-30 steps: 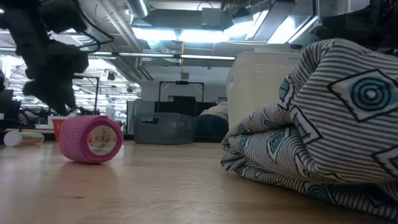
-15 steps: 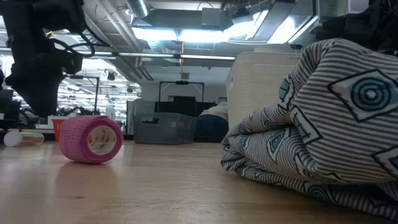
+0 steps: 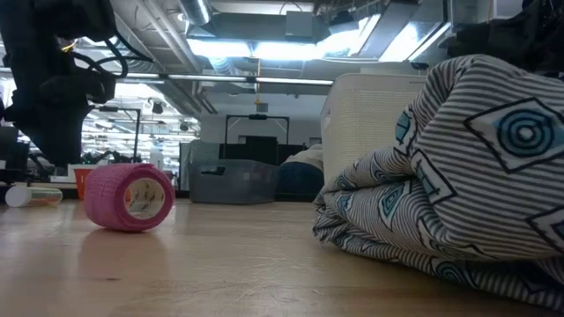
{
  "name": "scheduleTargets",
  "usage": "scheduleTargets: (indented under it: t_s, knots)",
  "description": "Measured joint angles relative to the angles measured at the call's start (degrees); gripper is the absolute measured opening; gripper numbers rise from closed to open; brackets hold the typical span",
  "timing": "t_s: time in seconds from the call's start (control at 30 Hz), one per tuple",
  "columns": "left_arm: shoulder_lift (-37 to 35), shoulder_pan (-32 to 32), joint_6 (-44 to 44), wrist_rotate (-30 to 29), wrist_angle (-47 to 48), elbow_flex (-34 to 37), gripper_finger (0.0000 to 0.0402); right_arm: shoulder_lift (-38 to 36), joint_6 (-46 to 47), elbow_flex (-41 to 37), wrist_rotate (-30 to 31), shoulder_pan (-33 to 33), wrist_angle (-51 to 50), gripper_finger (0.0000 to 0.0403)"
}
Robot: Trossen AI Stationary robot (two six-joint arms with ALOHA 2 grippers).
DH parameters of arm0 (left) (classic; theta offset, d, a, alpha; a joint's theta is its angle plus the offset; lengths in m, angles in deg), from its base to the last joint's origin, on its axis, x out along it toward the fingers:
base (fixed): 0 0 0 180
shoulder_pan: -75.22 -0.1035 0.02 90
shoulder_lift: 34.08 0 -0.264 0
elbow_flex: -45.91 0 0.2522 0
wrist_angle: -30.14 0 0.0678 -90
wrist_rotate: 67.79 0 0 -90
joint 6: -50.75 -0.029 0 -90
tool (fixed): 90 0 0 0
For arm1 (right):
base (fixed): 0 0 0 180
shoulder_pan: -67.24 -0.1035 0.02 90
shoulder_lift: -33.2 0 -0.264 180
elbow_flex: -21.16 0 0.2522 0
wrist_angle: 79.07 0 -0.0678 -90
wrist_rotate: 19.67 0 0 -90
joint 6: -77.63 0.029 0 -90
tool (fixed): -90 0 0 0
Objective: Pick & place medical supplies in basket/bin
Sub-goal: Put the yellow pill bottle into the orange bin
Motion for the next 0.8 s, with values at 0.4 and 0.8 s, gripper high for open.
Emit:
scheduleTargets:
  t_s: [0.4,0.8]
  knots:
    - [7.5,0.0,-0.2,0.4,0.0,0.0,0.0218,0.0,0.1,0.0,0.0,0.0,0.0,0.0187]
    - [16.0,0.0,0.4,-0.1,0.0,0.0,0.0219,0.0,0.2,0.0,0.0,0.0,0.0,0.0187]
